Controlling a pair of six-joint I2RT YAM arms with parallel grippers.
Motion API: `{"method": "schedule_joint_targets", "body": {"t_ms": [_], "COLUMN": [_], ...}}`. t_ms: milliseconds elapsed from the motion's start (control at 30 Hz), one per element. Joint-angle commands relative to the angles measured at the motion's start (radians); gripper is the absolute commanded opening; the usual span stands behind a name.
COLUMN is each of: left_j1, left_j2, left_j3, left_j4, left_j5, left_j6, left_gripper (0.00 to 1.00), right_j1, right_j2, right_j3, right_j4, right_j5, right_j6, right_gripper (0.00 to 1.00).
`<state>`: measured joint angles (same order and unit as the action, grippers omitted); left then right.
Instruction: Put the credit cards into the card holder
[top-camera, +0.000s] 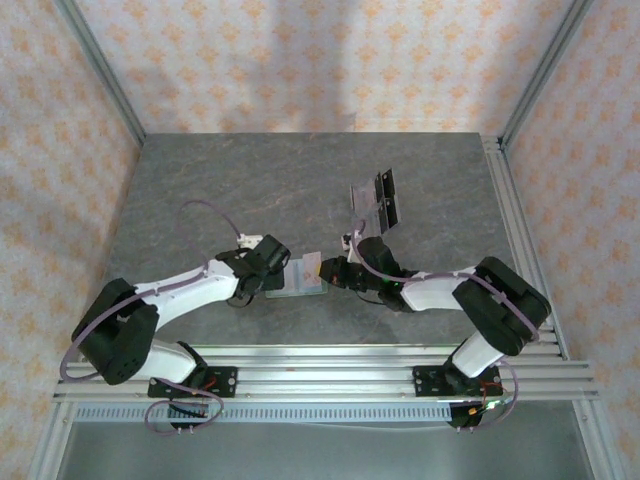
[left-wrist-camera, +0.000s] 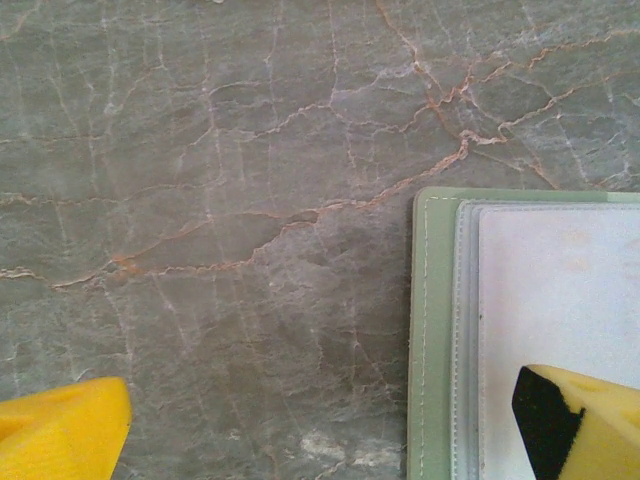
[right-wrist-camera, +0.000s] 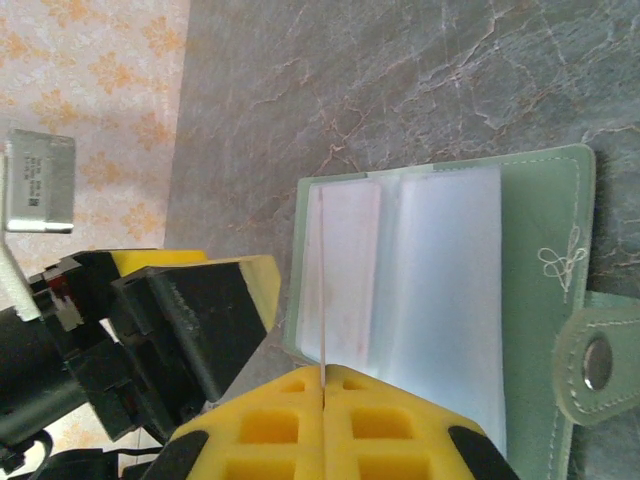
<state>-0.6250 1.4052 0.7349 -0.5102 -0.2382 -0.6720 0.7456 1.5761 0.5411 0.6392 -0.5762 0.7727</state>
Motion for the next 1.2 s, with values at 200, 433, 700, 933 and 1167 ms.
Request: {"method": "schedule_joint_targets", "body": {"t_ms": [200,433,700,933,1167], "left_j1": [0.010,0.010,0.011,0.010,0.010], "left_j2": [0.043,0.067,0.075,0.075,0.078], "left_j3": [-0.016,-0.025,-0.031,-0.033,-0.037], "left_j4": [0.006,-0.036,-0.060,-0.064,-0.062], "left_j5": [-0.037,-0.070,-0.097,-0.099,-0.098], "left_j6": [-0.019,-0.052,-0.090,-0.095,-0.095], "left_gripper": [1.00,1.00,1.00,1.00,1.00], "right_j1": [0.006,0.006,0.006,0.006,0.006], "right_j2": [0.050,0.094,0.125,0.173,0.208], "right_j3": [0.009,0.007,0.008,0.023,0.045], "right_j4": [0.086,0.127,0.159,0.215,0.245], "right_j5": [-0.029,-0.060,-0.071,-0.092,-0.105], "right_j6": [-0.034,-0.026,-0.022,0.002,0.017], "right_gripper": [0.00,0.00,0.00,0.00,0.00]}}
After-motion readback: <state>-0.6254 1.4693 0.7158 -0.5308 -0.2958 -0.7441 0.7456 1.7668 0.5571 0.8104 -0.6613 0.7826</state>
